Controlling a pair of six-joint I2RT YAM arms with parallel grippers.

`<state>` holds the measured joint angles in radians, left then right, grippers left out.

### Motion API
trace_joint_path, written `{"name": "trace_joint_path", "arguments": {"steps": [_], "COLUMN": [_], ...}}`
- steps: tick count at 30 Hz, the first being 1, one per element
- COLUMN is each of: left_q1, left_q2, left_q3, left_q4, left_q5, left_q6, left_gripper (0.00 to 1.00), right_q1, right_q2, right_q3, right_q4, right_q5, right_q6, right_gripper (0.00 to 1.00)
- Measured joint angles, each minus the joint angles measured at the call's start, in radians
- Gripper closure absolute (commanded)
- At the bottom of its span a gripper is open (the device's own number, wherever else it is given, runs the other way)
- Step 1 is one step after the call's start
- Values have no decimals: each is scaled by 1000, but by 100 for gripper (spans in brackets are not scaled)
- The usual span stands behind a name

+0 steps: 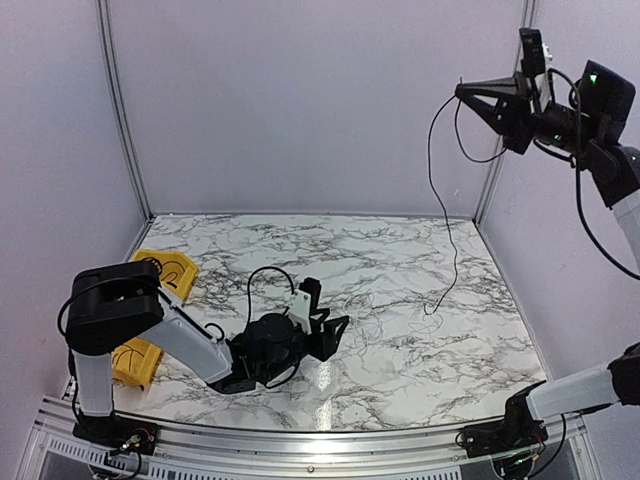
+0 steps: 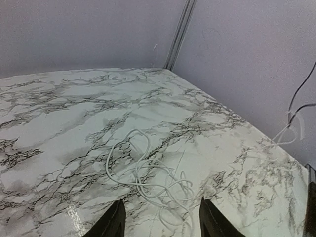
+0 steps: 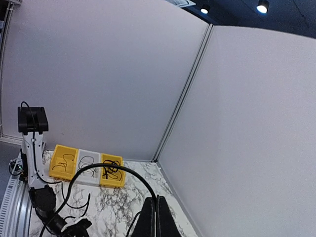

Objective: Untangle the cables

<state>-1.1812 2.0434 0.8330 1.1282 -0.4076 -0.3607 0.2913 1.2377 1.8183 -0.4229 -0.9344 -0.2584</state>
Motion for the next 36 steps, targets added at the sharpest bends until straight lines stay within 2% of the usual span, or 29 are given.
{"name": "trace_joint_path", "arguments": {"steps": [6,11,18,24,30,36], "left_q1": [-84,-103,-98,-98,-98,-92], "left_q2": [-110,-115,10,126,178,242], "left_q3": [-8,21,192,325,397,505], "left_q4": [-23,-111,-203,-238,-274,-325], "left_q5": [-46,-11,64,128,119,72], "left_q6": [13,-21,-72,-117,-161,-198], "left_gripper": [43,47,51,46,46,52], "right_q1": [0,0,0,3,16,44], "right_q2": [-14,-2,-13,-12,-4,16], "right_q3": [-323,-460,-445,-377,-323,-293], "right_q4": [76,84,123,137,145,145], "right_q5": [-14,-24,-45,-45,-43,-34], "right_q6": [27,38,54,81,100,109], "right_gripper": [100,100,100,100,100,100]}}
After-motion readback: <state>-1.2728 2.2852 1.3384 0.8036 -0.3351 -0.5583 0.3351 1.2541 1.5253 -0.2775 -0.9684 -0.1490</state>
